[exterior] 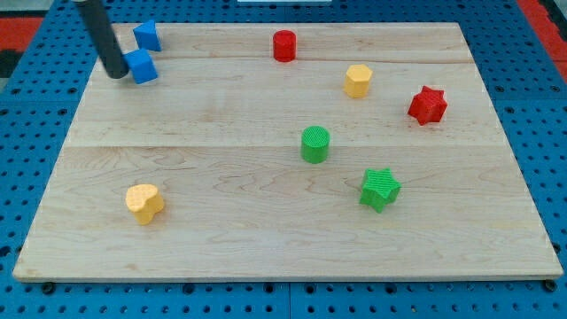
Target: Slide yellow heart to blue cube
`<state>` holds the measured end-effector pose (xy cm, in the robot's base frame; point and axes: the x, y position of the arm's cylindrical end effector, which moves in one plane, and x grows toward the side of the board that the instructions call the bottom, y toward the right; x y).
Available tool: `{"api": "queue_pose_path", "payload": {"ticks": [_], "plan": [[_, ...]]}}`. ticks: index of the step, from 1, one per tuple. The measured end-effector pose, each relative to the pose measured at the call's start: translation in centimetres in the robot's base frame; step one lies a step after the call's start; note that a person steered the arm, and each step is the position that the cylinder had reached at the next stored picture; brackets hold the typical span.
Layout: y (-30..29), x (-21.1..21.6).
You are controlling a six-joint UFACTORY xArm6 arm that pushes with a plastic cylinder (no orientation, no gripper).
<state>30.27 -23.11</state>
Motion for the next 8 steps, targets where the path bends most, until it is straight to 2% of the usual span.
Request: {"api": "queue_pose_path", "payload": {"ticks": [1, 2, 3, 4, 5, 6, 7, 8], "plan": [[0.8, 0.6], [3.0, 6.2], [10.3, 11.6], [13.9, 17.8], [15.2, 21.5], [13.8, 25.0], [9.5, 26.6], [8.1, 25.5]]}}
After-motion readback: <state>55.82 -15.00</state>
